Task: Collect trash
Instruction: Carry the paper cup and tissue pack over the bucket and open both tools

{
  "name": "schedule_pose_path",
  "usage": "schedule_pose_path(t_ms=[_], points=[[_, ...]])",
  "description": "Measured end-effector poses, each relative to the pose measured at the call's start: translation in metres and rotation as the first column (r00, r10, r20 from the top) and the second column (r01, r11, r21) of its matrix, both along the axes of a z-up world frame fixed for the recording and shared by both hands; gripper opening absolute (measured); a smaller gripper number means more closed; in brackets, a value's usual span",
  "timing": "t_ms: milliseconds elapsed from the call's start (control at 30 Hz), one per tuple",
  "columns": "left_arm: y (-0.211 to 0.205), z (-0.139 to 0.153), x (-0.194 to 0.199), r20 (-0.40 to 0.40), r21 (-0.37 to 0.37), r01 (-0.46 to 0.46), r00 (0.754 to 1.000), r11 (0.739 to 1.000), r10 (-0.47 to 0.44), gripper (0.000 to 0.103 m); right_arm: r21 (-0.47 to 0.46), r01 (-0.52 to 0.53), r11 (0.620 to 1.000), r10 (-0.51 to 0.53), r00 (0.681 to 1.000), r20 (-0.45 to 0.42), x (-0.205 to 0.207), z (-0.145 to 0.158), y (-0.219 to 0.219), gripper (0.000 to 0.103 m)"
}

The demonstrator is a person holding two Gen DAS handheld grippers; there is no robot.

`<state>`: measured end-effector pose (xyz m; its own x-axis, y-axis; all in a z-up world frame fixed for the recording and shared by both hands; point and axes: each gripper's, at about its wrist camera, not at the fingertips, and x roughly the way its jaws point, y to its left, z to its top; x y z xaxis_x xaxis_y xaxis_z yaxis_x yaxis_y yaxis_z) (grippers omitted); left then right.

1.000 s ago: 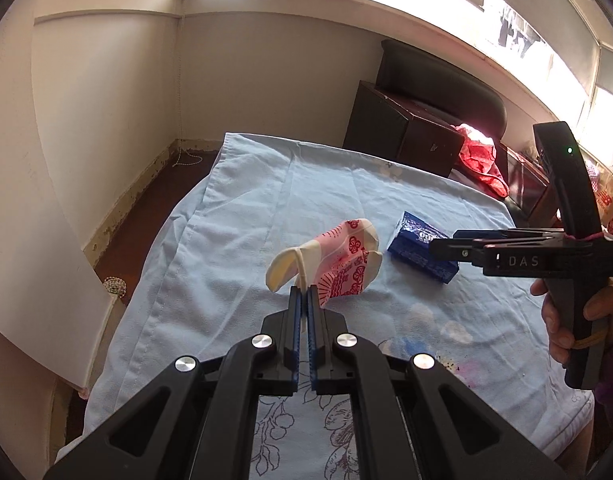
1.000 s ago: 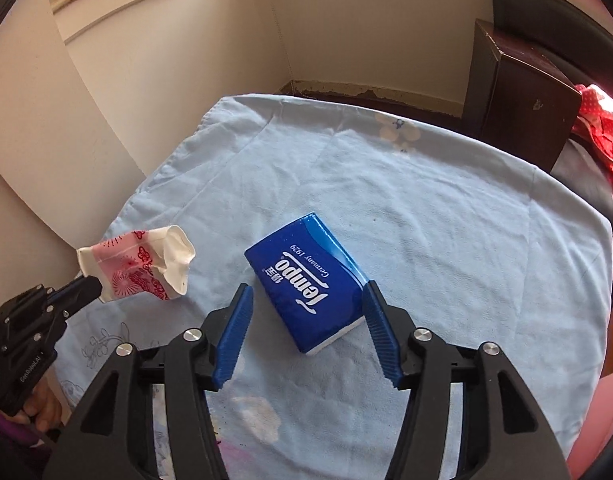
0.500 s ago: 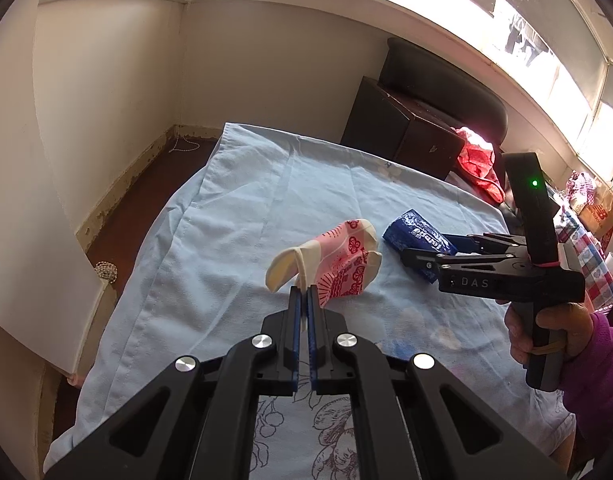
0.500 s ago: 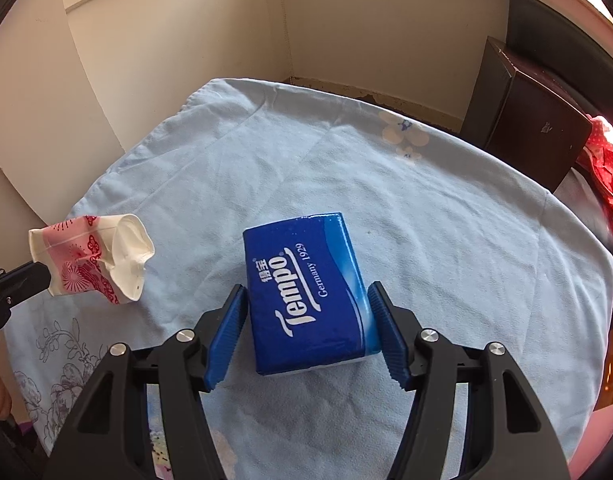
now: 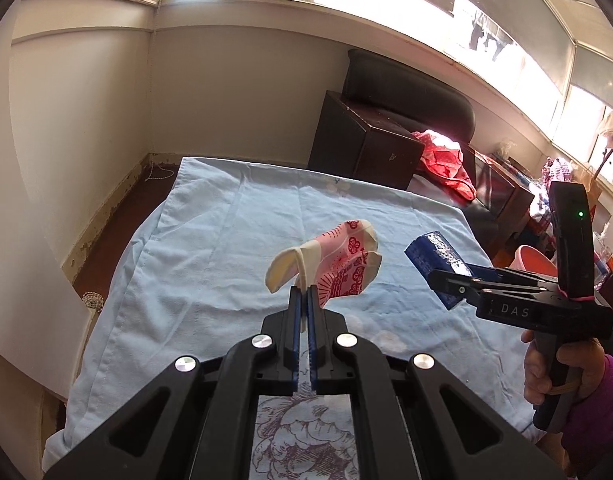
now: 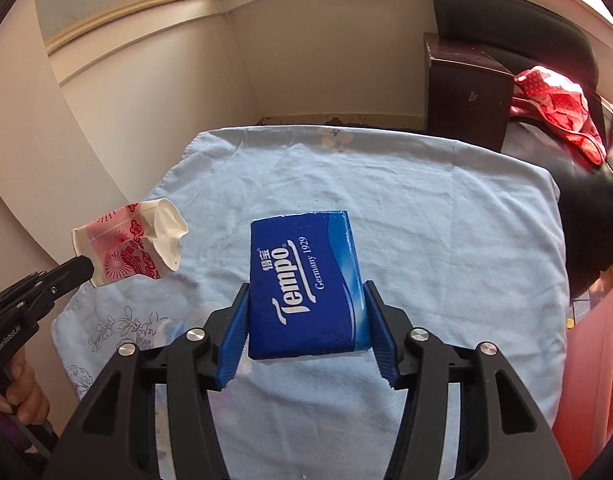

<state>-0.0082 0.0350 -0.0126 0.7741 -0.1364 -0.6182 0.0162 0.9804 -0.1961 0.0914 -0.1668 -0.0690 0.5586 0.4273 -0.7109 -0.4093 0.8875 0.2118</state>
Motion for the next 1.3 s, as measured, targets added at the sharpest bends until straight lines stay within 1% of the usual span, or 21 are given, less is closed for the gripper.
schedule_pose_path(t_ms=[133, 233, 400, 533, 700, 867, 967, 1133, 1300], points=[[-0.033, 0.01, 0.001, 0.025, 0.014, 0.083, 0.996, 0.996, -0.084, 0.002, 0.006, 0.121, 0.993, -0.121, 0.992, 0.03, -0.017, 0.015, -0.048, 0.055], [-0.064, 0.017, 0.004, 0.039, 0.016, 0.158, 0.987, 0.987, -0.159, 0.002, -0.004, 0.229, 0.973, -0.228, 0.972, 0.048, -0.028, 0.022, -0.088, 0.055], [-0.122, 0.027, 0.009, 0.068, 0.04, 0.287, 0.955, 0.957, -0.289, 0.002, -0.023, 0.39, 0.921, -0.388, 0.92, 0.057, -0.045, 0.023, -0.15, 0.055], [-0.168, 0.035, 0.011, 0.088, 0.053, 0.372, 0.923, 0.927, -0.375, 0.002, -0.046, 0.482, 0.875, -0.48, 0.876, 0.06, -0.055, 0.019, -0.19, 0.055], [-0.218, 0.041, 0.015, 0.095, 0.068, 0.454, 0.884, 0.888, -0.459, 0.002, -0.025, 0.555, 0.832, -0.554, 0.832, 0.036, -0.06, 0.009, -0.228, 0.055], [-0.262, 0.043, 0.018, 0.102, 0.093, 0.504, 0.853, 0.859, -0.512, 0.002, -0.014, 0.591, 0.806, -0.591, 0.806, 0.026, -0.063, 0.001, -0.253, 0.055], [-0.282, 0.039, 0.023, 0.086, 0.091, 0.525, 0.842, 0.846, -0.532, 0.002, -0.015, 0.606, 0.795, -0.606, 0.795, 0.018, -0.064, -0.005, -0.263, 0.055], [-0.306, 0.024, 0.037, 0.046, 0.091, 0.545, 0.834, 0.833, -0.551, 0.002, -0.024, 0.623, 0.782, -0.623, 0.782, 0.005, -0.065, -0.013, -0.276, 0.055], [-0.319, 0.012, 0.049, 0.011, 0.092, 0.559, 0.827, 0.824, -0.562, 0.002, -0.027, 0.633, 0.774, -0.633, 0.774, -0.015, -0.063, -0.019, -0.284, 0.055]])
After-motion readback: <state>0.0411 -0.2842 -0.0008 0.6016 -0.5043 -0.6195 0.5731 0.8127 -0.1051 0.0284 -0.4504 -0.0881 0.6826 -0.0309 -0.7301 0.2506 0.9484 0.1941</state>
